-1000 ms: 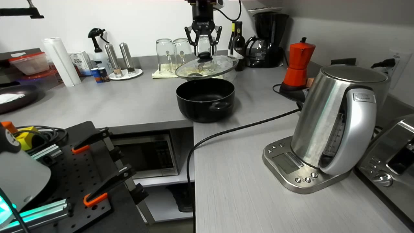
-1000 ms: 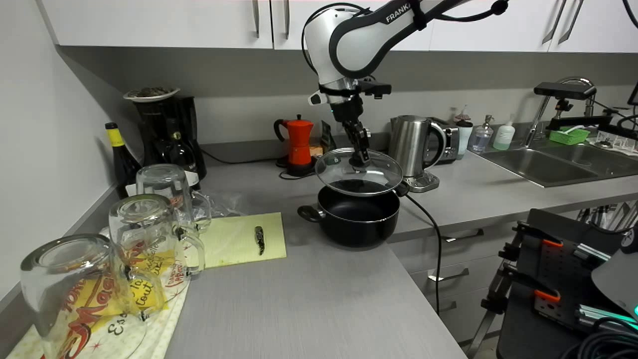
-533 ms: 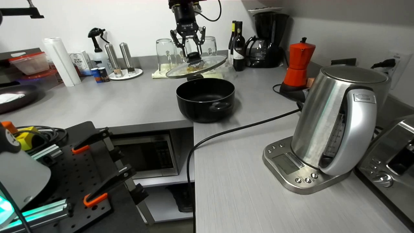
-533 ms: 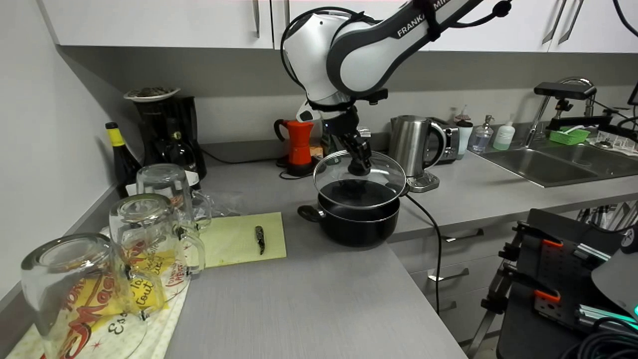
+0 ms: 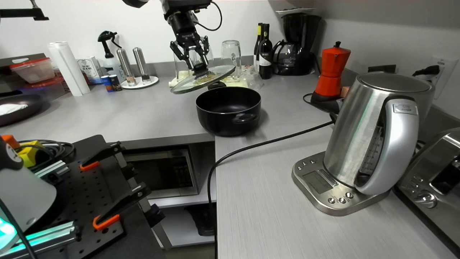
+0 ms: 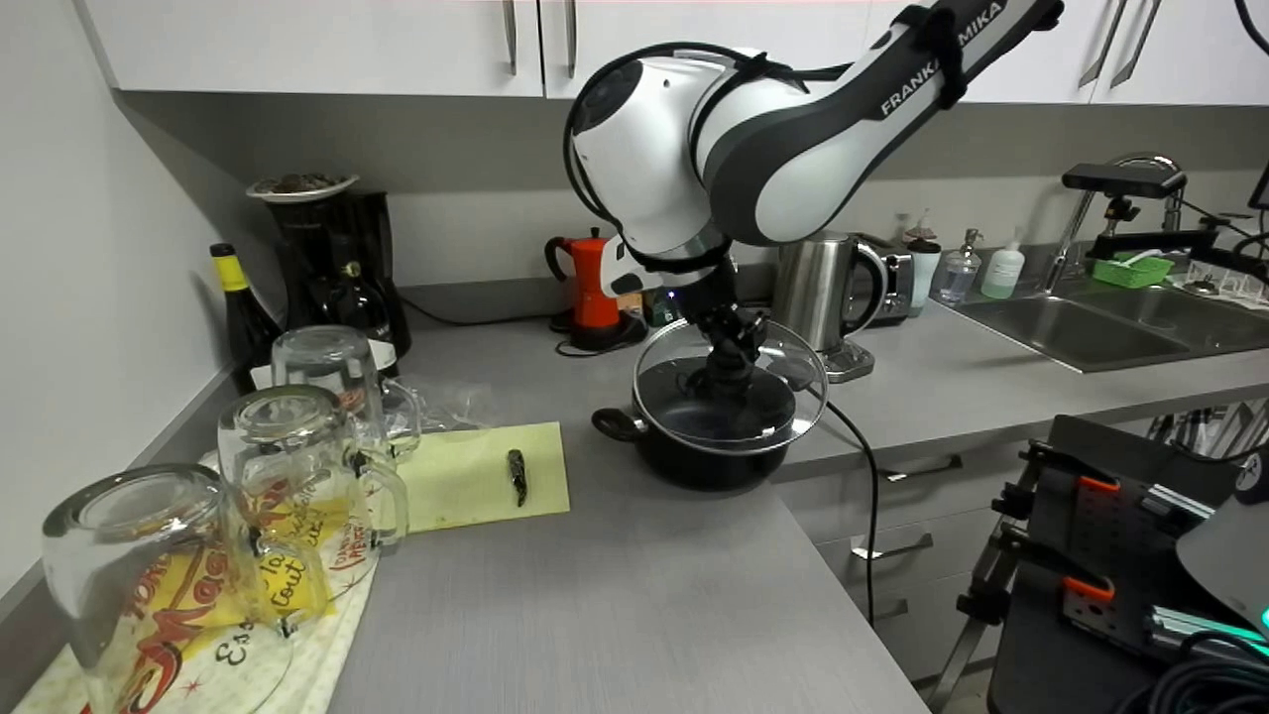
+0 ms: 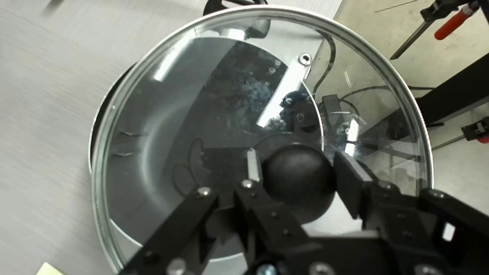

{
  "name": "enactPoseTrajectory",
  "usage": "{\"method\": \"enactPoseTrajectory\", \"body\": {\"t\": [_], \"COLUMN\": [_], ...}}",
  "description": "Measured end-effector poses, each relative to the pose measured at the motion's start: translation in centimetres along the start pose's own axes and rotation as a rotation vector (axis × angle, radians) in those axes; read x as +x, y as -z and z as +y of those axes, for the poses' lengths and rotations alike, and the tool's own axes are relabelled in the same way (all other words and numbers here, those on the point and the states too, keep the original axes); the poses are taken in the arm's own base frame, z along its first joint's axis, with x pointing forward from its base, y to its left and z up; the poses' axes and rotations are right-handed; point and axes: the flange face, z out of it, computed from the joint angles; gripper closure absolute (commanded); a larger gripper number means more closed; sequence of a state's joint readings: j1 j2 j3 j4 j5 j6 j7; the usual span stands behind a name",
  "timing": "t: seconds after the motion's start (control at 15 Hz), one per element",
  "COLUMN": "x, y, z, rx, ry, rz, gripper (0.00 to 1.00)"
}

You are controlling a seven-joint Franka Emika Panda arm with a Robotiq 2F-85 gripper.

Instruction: Pick up the lid from the pot and put it on the counter

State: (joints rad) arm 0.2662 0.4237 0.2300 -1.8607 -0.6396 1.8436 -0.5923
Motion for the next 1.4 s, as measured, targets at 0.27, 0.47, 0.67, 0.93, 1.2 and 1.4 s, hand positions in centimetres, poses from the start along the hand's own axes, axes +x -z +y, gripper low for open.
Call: {"method": "enactPoseTrajectory", "body": {"t": [0.27,0.47,0.67,0.93,1.2,1.4], "x": [2.2,3.8,5.6,8.5,11.8,14.1], "y": [1.6,2.0,2.1,2.8,3.1,2.0], "z": [-2.4,-4.0,-5.8,-8.8,-12.2,-14.5], "rx": [-0.057,-0.073,-0.076,-0.088,-0.096,-0.08], "ry": [0.055,0.089,0.127,0.192,0.27,0.323], "rz": [0.087,0.142,0.18,0.221,0.233,0.22], "gripper": [0.75,0.75,0.75,0.75,0.75,0.75]}}
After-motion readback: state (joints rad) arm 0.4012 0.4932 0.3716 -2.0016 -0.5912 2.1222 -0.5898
